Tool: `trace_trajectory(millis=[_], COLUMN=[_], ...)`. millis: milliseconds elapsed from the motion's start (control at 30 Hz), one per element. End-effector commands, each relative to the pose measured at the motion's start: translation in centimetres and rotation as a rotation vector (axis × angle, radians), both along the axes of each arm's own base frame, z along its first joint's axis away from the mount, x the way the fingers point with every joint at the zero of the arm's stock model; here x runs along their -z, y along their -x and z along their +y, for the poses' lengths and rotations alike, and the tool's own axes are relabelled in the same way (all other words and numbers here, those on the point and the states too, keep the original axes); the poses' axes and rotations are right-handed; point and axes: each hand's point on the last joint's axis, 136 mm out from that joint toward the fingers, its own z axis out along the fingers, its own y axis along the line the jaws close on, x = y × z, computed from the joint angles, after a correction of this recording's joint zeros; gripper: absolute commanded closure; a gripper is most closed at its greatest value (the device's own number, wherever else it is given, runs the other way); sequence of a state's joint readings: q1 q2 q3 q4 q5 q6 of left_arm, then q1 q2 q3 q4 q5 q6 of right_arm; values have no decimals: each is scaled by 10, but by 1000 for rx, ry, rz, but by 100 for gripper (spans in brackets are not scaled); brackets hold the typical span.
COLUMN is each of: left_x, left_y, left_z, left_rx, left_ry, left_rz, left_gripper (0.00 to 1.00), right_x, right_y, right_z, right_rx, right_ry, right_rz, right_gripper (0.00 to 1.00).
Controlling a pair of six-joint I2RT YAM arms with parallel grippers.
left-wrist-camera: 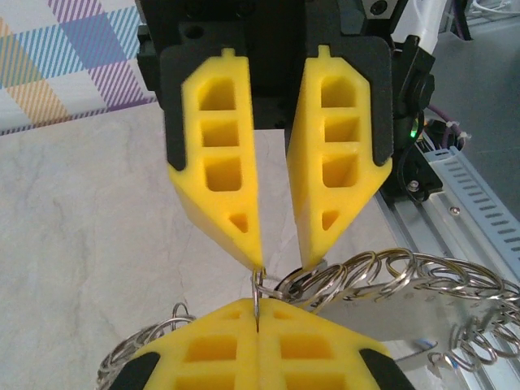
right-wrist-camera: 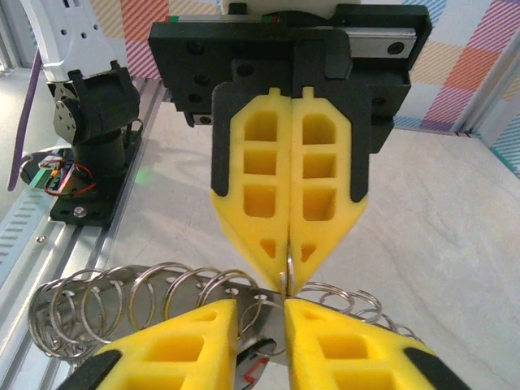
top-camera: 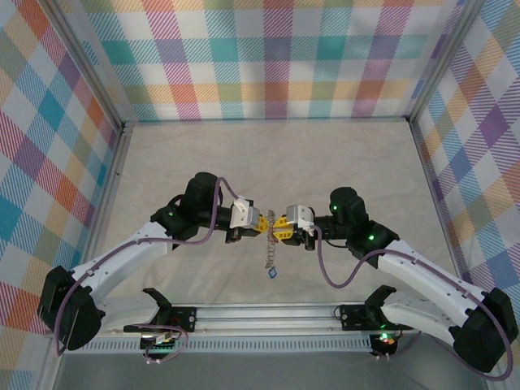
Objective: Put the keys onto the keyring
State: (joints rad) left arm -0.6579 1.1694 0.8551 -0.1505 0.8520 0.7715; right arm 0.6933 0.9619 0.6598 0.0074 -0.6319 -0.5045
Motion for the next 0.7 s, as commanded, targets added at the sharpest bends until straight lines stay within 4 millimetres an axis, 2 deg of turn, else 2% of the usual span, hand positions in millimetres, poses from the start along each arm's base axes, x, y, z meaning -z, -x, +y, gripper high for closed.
trace_trajectory(millis=[0,267,467,667], left_x=[-17,-26,-26,-24], left_y=[9,13,14,15], left_z=[-3,-1,-2,-3], left_rx=[58,59,73,86], left_ry=[61,87,93,92], left_rz=[-38,-55,-49,-31], left_gripper=[100,100,100,100], right_x=[-4,0,0,-6], right_y=[-2,0,-1,-1], right_z=[-1,6,9,15], right_rx=[12,-32,-44,-57], right_ry=[-24,-20,-22,-32], right_rz=[-13,37,46,38], right_gripper=[75,79,85,86])
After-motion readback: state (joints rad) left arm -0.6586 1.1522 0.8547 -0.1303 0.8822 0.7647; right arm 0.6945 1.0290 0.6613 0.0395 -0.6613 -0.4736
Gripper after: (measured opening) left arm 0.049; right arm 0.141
